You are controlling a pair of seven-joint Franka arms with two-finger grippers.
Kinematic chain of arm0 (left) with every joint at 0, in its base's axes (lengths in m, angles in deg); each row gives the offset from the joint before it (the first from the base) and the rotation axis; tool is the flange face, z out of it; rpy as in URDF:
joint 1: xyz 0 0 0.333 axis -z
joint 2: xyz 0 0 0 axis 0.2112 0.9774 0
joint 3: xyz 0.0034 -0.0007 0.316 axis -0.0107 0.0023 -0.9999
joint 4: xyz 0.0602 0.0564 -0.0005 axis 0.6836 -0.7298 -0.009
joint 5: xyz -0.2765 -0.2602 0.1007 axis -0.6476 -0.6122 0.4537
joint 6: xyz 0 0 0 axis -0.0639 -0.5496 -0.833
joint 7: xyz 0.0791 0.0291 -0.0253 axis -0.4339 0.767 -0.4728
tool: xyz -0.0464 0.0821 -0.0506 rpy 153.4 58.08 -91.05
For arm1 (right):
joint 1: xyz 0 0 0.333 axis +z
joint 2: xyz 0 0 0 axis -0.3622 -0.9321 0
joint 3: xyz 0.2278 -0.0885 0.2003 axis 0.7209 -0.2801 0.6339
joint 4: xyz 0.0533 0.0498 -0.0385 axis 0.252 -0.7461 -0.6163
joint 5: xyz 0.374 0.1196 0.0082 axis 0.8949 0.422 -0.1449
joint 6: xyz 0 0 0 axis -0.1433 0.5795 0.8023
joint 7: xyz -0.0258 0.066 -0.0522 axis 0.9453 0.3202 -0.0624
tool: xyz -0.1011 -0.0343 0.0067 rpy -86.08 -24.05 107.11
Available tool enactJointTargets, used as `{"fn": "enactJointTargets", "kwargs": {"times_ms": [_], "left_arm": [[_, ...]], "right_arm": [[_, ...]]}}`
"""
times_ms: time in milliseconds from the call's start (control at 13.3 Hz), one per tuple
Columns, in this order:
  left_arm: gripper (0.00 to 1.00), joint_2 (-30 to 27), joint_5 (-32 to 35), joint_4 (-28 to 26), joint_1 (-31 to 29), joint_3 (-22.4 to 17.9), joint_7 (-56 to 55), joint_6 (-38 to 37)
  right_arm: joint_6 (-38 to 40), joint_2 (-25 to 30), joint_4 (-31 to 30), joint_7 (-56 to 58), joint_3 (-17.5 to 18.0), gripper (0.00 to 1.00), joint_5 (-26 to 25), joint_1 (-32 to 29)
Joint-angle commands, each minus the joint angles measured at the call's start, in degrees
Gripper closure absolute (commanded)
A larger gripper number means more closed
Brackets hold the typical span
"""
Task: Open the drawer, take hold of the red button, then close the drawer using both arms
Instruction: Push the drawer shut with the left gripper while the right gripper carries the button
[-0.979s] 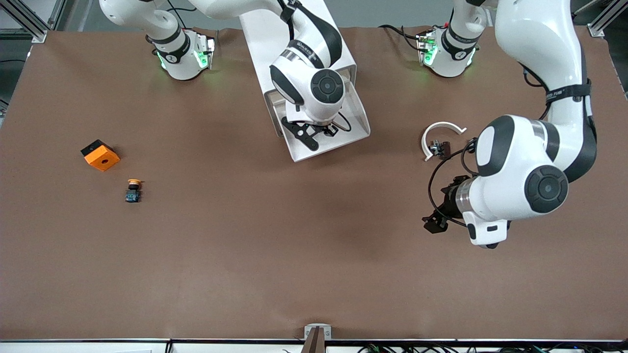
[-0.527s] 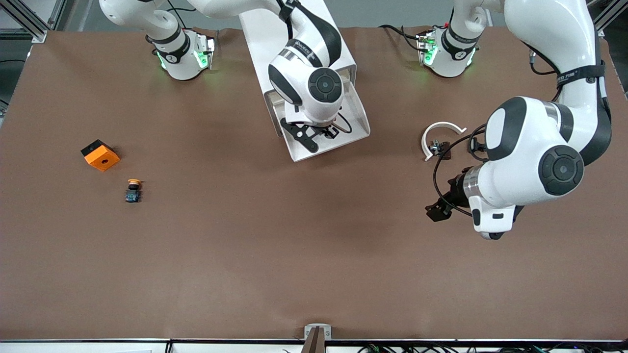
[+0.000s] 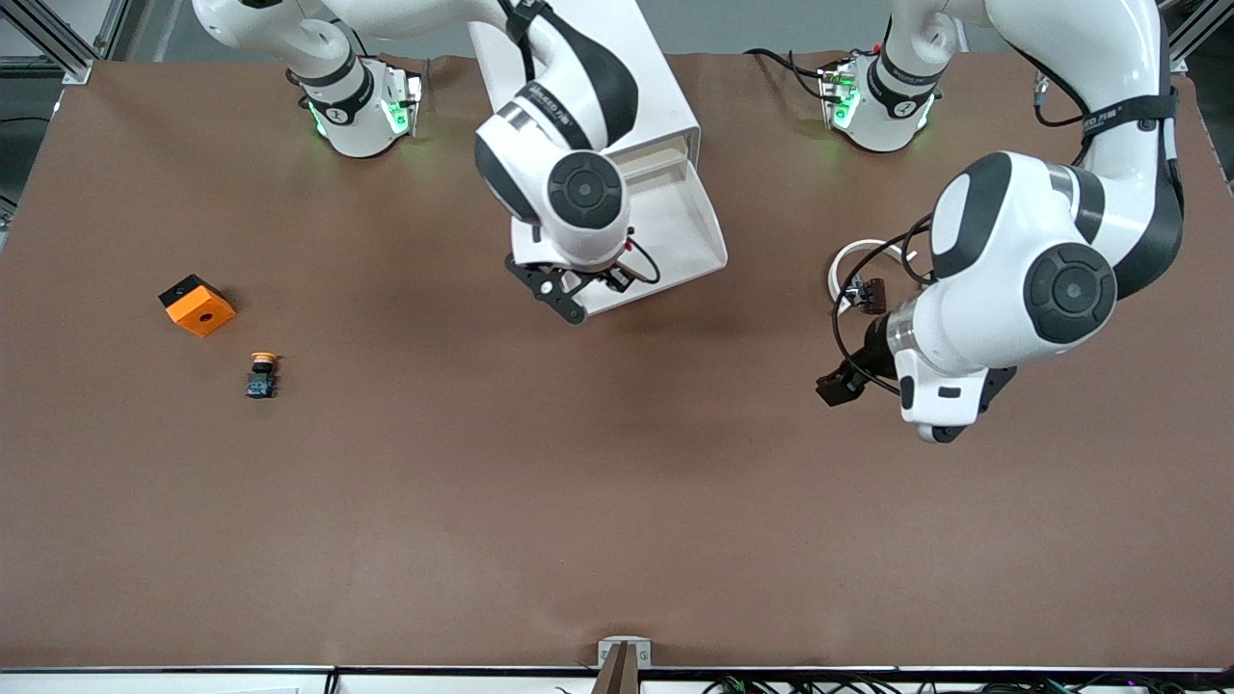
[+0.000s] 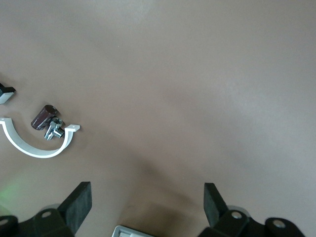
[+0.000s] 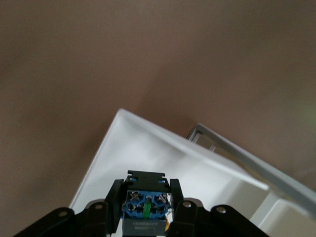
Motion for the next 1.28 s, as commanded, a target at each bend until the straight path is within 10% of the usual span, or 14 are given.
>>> {"fn": "enactJointTargets", "kwargs": {"times_ms": [0, 678, 1205], "left_arm": [[0.0, -2.0, 1.6, -5.5, 3.0, 0.6, 0.6, 3.3], [0.0, -3.2, 7.0, -24.6, 10.9, 3.9, 0.6, 27.9], [0.0, -4.1, 7.7, -34.4, 11.7, 13.4, 0.4, 41.4]], "right_arm": [[3.7, 3.0, -0.2, 10.4, 0.6, 0.68, 0.1, -4.0], [10.4, 5.6, -1.1, 55.4, 0.4, 0.68, -8.8, -18.9], [-3.0, 5.4, -9.4, 78.6, 0.4, 0.68, -11.1, -29.6]]}}
